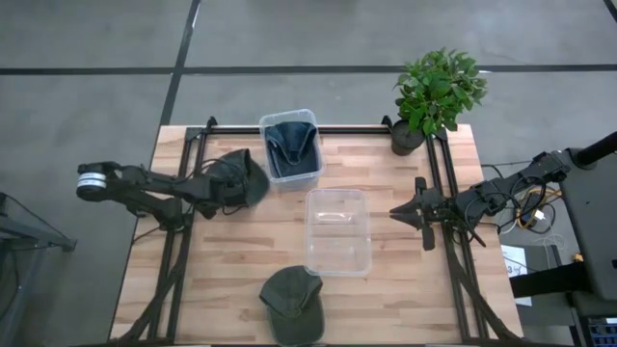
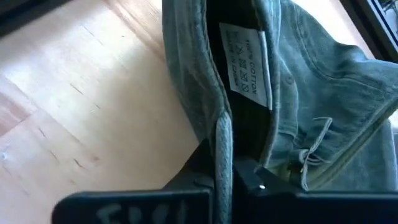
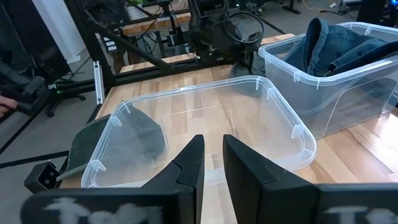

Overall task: Pick & Place hat
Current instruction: Put the top black cap into the bottom transparent bin

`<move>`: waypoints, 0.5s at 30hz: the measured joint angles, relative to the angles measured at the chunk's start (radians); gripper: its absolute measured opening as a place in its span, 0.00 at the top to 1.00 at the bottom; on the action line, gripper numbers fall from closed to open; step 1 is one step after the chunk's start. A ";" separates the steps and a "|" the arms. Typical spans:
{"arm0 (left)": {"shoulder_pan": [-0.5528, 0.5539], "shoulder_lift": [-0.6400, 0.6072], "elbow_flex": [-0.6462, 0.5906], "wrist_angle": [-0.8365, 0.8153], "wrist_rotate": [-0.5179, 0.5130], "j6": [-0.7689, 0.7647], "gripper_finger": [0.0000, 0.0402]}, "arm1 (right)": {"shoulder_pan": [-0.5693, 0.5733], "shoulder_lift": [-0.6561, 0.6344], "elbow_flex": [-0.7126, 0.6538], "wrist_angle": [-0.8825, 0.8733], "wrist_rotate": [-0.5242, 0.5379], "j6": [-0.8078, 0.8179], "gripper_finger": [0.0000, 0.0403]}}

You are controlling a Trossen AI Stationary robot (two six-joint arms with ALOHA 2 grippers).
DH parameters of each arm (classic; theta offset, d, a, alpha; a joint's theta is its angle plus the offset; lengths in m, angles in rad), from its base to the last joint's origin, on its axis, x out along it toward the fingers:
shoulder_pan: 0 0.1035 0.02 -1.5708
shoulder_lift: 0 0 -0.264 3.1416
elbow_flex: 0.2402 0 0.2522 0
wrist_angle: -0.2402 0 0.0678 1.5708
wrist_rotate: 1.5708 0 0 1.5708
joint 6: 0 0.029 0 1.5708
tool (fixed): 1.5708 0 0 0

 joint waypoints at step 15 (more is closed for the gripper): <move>-0.028 -0.245 0.197 -0.253 -0.003 0.297 0.99 | 0.000 0.000 0.000 0.000 0.000 0.000 0.87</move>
